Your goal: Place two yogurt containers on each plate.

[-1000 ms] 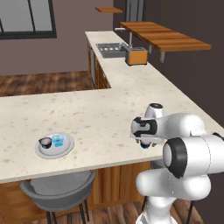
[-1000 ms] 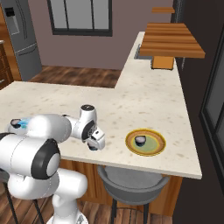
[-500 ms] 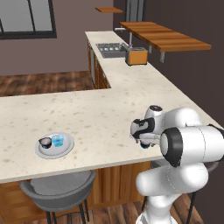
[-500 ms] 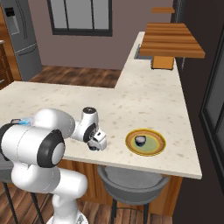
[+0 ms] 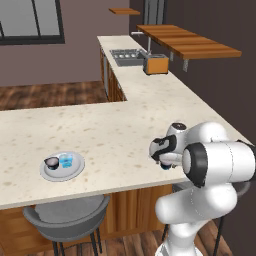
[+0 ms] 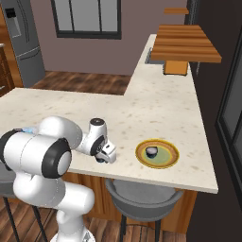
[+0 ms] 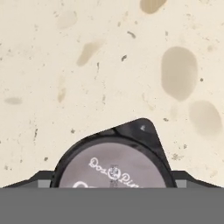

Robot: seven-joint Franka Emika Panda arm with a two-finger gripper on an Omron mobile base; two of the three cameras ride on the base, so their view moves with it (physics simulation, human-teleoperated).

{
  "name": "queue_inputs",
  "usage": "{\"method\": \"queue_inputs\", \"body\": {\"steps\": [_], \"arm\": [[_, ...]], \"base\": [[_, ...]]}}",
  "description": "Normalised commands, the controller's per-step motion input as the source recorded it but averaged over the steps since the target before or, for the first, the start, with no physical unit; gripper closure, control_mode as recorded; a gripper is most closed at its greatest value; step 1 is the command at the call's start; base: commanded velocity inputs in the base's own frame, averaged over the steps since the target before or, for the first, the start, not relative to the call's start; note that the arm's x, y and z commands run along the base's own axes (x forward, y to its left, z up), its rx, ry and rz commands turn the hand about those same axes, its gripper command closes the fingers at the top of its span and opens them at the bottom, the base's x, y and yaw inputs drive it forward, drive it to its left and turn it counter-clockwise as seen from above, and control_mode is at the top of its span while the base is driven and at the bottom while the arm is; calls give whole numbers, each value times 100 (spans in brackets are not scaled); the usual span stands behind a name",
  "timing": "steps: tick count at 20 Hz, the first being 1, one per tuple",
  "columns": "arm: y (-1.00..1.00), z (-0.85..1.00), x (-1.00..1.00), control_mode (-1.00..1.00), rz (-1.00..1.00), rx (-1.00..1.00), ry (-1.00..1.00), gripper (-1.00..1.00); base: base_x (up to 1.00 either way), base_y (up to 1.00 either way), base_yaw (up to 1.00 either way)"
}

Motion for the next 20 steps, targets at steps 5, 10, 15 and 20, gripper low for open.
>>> {"method": "queue_inputs", "body": {"steps": [5, 10, 15, 20], "arm": [[-2, 17, 0, -100, 0, 0, 4, 100], [-42, 44, -19, -100, 6, 0, 7, 100], [-78, 32, -31, -100, 12, 0, 0, 100], [-99, 18, -22, -100, 9, 0, 0, 100]], "base": [[0, 0, 0], [0, 0, 0], [0, 0, 0], [0, 0, 0]]}}
